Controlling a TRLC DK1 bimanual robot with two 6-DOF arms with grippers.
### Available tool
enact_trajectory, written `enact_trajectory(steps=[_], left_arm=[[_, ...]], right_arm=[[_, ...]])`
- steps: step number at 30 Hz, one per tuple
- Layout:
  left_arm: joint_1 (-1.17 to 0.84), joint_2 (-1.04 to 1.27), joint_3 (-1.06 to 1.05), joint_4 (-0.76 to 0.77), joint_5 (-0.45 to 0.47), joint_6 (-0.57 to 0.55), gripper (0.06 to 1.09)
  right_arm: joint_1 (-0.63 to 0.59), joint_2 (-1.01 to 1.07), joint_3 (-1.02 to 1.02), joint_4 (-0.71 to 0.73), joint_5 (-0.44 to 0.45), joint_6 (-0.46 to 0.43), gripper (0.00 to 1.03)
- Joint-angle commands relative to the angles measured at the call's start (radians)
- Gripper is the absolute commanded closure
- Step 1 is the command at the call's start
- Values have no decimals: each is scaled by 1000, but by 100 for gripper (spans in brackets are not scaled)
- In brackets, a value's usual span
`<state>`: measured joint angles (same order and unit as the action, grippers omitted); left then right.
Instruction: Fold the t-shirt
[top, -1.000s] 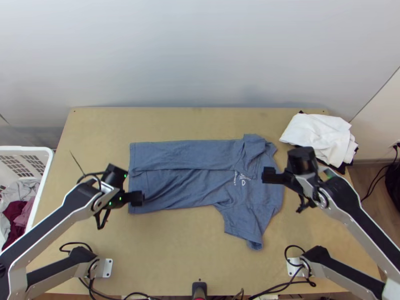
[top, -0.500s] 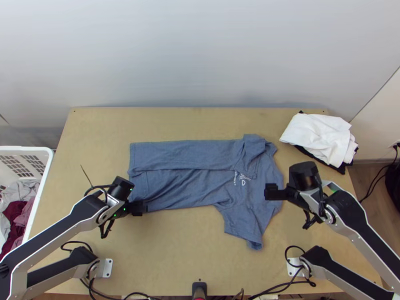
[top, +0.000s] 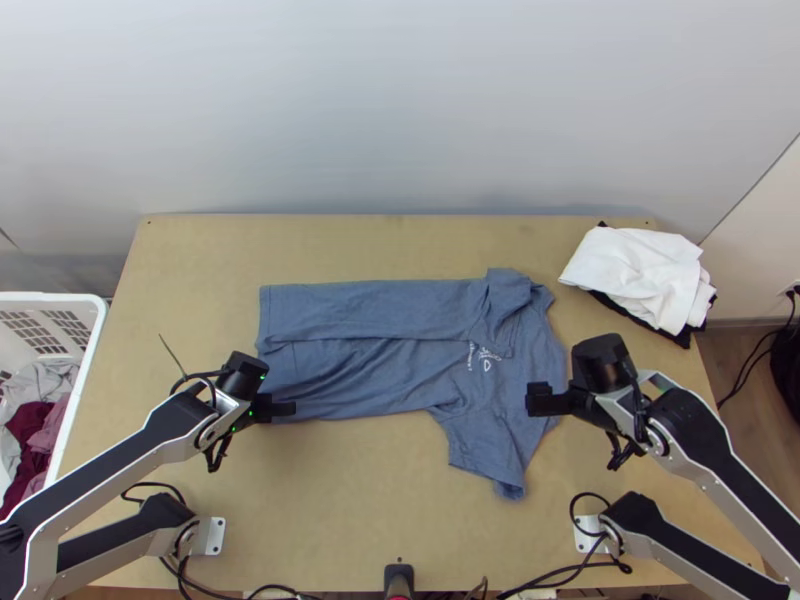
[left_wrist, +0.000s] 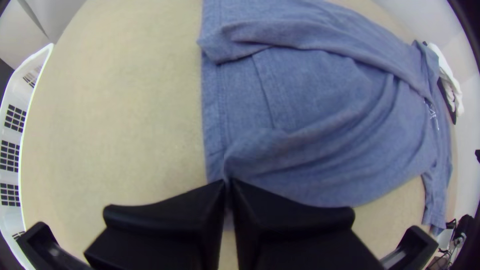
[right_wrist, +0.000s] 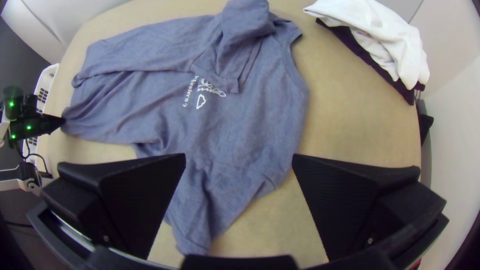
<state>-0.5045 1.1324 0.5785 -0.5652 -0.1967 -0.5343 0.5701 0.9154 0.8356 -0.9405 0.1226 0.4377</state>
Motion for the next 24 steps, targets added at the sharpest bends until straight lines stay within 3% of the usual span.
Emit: enact_trajectory(steps=[1,12,24], left_arm=[[1,4,-2,4,-9,5,104],[3,21,6,-5,-9,8,104],[34,35,17,-21,-9,10,104]], right_arm=[[30,-1,-18,-27,-31,-2,4],[151,4,-64,-139,-267,12,5],[266,54,-219,-49,-339,39,5]])
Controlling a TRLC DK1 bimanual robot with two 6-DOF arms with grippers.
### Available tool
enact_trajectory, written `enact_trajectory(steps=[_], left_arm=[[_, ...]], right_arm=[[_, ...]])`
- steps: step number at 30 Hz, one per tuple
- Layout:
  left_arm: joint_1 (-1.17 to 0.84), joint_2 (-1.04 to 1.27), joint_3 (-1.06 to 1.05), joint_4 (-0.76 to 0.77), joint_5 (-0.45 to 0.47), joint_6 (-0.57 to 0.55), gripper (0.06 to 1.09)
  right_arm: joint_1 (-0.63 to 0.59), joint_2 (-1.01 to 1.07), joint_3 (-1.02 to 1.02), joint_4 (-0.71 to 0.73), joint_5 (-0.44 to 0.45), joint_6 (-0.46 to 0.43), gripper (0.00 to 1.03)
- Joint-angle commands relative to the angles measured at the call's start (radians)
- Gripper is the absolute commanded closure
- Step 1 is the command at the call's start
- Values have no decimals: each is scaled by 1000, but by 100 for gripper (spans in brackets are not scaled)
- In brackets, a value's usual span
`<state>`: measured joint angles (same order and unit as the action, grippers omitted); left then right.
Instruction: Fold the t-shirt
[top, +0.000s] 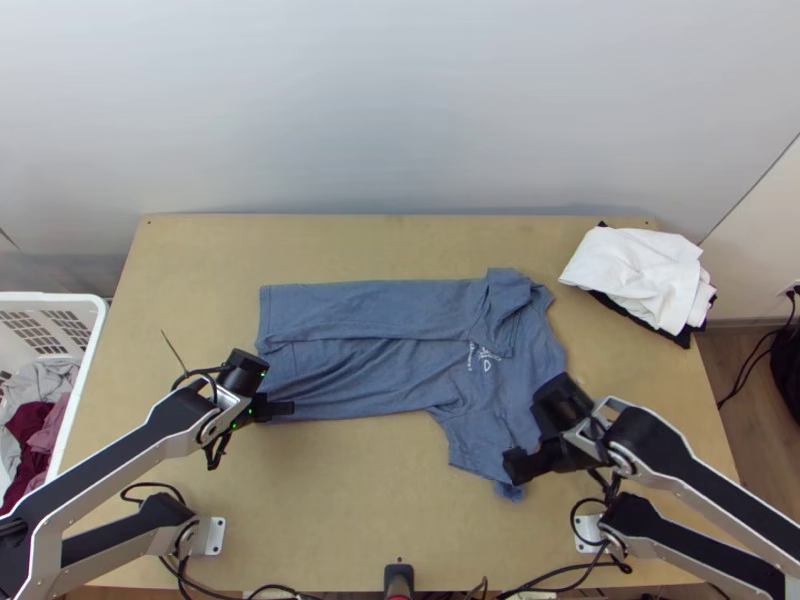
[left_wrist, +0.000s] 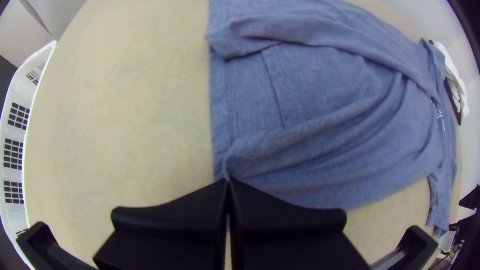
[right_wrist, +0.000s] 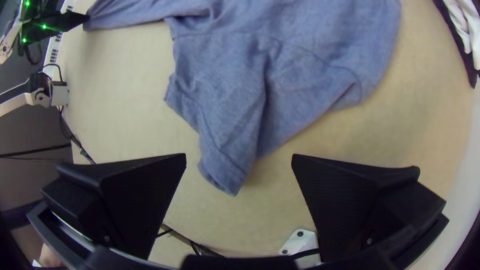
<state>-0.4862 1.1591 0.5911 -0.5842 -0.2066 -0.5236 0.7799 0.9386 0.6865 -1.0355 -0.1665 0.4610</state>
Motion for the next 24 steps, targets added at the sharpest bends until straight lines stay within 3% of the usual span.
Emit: enact_trajectory(steps=[1,7,9,15,19,22,24], left_arm=[[17,11,6,-2,1,-1,104],[26,21,13,-3,1,0,104],[26,24,19,-3,1,0,104],[35,27,33,-14,1,5,104],[38,25,33,-17,1,5,104],[38,22,35,-19,1,5,104],[40,19,35,-20,1,7,104]], right_arm=[[58,35,-79,65,-53,15,6],[90,71,-99,107,-85,4,8],[90,81,-100,112,-90,1,15],[90,111,-110,117,-90,-1,19],[90,109,-114,146,-82,-2,67],[90,108,-116,167,-65,-5,86],[90,106,-114,173,-61,-16,91]])
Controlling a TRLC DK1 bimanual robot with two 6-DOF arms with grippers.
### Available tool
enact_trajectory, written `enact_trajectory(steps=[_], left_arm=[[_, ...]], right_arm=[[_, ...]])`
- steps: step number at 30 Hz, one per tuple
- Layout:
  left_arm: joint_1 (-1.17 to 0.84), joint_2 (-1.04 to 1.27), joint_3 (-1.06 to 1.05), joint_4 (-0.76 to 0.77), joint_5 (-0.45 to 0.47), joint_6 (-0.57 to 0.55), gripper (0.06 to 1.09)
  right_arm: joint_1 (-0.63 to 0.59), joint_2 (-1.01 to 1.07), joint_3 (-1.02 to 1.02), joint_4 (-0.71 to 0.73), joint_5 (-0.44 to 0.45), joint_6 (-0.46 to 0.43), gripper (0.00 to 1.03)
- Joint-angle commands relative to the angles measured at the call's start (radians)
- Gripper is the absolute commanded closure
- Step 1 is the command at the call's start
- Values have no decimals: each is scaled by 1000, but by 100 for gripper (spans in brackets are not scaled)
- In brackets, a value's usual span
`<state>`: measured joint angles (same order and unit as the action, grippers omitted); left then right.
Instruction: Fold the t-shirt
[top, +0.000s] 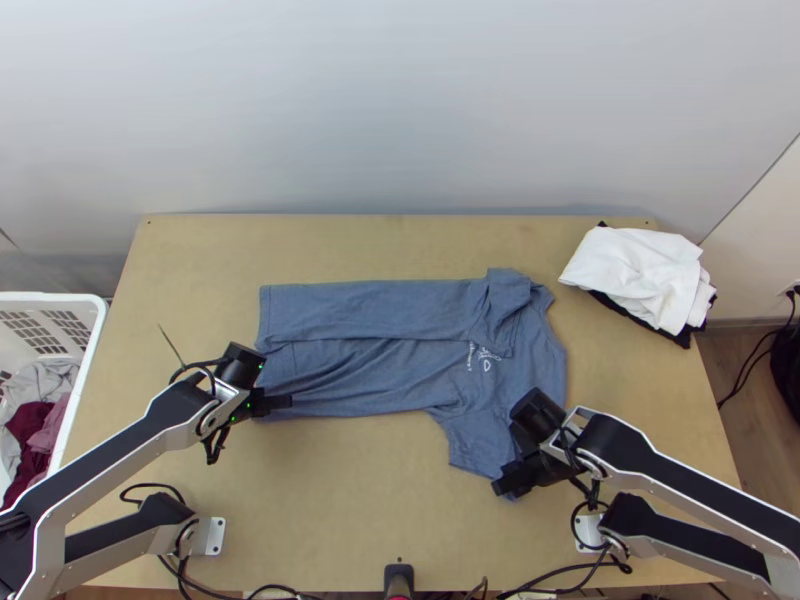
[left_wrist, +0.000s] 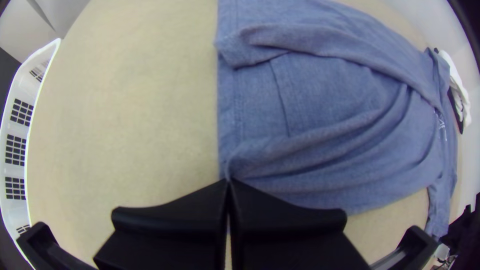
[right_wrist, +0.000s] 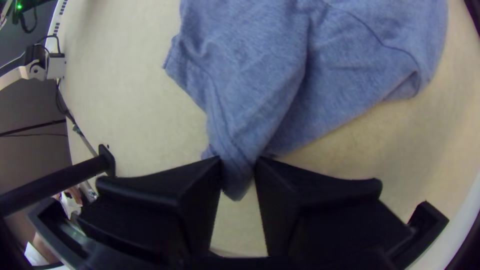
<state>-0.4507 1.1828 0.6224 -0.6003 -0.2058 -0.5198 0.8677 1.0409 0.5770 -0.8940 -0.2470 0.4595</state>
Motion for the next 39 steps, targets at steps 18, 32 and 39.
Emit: enact_trajectory(steps=[18,32,39], left_arm=[[96,-14,105,-38,9,50,104],[106,124,307,-67,40,83,104],[195,227,442,-67,48,135,104]], right_arm=[[-246,4,153,78,129,-101,100],[-472,251,472,73,106,-191,100],[-567,456,681,73,100,-237,100]])
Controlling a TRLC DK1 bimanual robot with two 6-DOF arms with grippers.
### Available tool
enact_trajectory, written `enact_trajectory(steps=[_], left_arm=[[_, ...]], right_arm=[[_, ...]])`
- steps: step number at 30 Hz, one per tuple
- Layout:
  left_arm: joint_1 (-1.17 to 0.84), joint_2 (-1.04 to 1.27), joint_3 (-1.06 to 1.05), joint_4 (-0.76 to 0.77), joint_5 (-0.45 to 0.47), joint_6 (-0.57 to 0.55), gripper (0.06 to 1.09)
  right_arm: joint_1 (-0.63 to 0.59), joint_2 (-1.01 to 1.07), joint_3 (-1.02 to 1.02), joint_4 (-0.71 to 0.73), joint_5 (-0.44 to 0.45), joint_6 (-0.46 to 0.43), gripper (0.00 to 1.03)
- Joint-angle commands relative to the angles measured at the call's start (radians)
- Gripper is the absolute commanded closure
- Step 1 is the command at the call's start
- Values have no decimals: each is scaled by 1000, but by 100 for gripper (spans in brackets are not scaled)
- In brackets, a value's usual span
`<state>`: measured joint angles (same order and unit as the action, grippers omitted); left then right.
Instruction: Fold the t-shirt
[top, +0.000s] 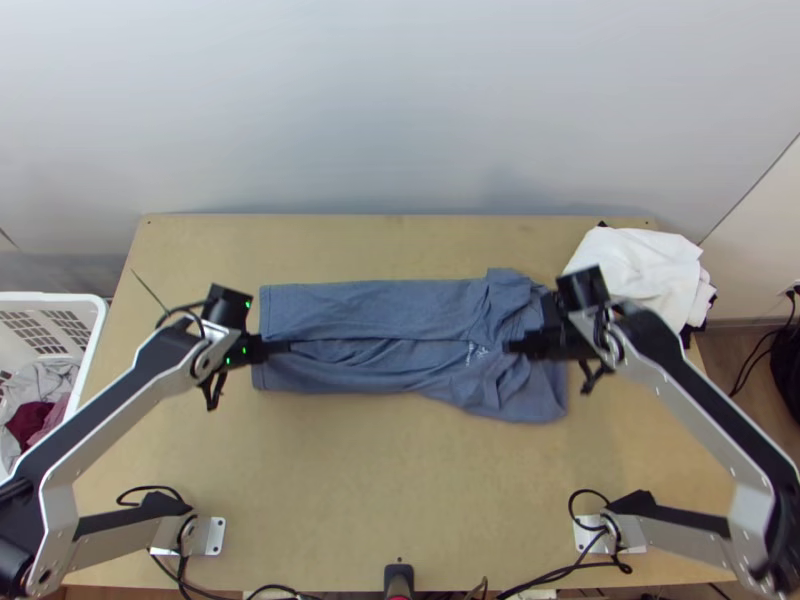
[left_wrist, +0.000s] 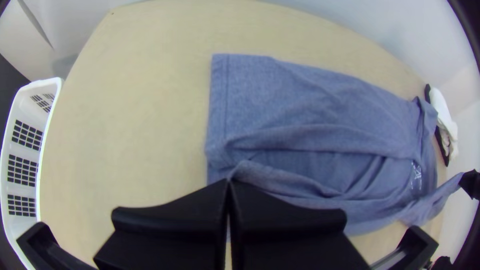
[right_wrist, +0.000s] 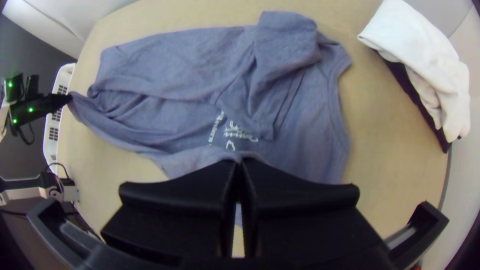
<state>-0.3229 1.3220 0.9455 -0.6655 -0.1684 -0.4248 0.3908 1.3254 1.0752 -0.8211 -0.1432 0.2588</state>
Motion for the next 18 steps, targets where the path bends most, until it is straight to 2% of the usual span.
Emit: enact_trajectory(steps=[1,18], left_arm=[[82,102,142,-2,13,47,104],[180,399,529,4,32,70,104]], right_arm=[[-95,201,212,0,-4,-36,100],[-170,517,640,0,-6,-38,100]])
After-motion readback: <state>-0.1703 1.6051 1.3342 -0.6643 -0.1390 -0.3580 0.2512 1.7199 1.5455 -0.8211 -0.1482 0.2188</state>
